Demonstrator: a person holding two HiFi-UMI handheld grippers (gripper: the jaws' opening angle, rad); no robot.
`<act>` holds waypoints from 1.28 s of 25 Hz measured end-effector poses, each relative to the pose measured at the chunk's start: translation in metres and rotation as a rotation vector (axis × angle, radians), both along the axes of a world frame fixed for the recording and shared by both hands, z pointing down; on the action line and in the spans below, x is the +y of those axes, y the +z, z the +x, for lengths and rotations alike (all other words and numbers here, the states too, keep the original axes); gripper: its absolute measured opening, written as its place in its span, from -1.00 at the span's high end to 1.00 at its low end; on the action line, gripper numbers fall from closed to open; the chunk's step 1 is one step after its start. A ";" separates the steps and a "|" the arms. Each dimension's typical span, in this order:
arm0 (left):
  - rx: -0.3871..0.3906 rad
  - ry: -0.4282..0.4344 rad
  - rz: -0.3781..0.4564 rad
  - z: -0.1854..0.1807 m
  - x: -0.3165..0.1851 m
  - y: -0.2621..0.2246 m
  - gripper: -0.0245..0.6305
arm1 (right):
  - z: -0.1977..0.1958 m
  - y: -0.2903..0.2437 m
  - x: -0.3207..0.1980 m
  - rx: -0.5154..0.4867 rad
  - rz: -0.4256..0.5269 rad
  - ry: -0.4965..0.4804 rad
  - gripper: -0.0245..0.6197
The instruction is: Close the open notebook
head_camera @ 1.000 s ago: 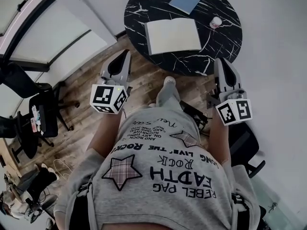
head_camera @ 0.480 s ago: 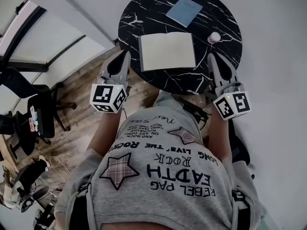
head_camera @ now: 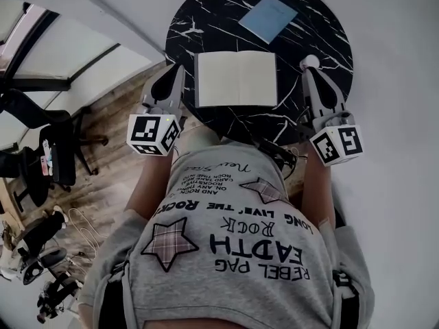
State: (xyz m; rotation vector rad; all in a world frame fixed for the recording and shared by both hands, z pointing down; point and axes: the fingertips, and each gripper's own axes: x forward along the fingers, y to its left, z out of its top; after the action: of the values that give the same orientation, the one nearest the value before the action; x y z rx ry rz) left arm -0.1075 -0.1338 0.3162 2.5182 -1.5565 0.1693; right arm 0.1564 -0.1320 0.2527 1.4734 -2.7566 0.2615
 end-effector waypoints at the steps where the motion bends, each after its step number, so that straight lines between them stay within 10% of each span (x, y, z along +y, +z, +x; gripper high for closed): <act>1: -0.001 -0.002 -0.008 0.000 -0.002 0.003 0.90 | 0.001 0.002 -0.003 -0.003 -0.006 0.003 0.87; 32: -0.050 0.196 -0.105 0.042 -0.068 0.062 0.90 | 0.032 0.060 -0.034 0.005 -0.155 0.172 0.87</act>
State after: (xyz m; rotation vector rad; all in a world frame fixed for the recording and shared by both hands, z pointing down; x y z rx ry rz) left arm -0.0658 -0.2021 0.3784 2.5974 -1.2795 0.3336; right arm 0.1887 -0.1663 0.3126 1.6672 -2.5409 0.4603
